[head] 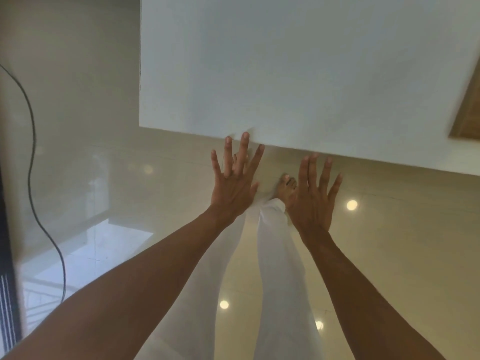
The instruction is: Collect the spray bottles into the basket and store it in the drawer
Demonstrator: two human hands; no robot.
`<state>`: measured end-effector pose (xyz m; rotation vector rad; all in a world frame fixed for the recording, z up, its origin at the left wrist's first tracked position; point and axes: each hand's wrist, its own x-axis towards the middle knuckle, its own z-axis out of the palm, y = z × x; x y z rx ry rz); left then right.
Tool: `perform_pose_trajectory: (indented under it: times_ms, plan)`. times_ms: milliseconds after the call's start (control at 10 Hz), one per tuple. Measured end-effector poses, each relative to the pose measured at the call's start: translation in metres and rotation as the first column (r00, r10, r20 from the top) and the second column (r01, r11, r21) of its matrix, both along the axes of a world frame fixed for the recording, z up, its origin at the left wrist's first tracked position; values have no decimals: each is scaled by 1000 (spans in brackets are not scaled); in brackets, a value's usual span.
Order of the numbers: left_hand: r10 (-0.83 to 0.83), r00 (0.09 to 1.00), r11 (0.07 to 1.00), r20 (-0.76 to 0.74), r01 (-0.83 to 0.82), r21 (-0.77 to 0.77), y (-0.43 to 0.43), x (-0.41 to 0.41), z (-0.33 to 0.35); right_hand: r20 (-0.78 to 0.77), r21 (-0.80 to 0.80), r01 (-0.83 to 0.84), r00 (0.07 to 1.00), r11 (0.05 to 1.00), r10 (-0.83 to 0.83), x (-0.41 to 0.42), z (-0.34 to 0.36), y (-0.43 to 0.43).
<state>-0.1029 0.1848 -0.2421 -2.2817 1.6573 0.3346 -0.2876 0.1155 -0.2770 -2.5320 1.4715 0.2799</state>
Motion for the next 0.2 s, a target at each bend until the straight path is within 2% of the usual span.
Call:
perform_pose_trajectory:
  times_ms: [100,200]
  plan:
    - [-8,996,1000,-94,8,3,-6,7,21,7,-24,17,1000,1000,-17,2,27,-6]
    - [-27,985,999,-168,19,-49,-6,23,74,81,-88,4,997,996,3,2,90,-11]
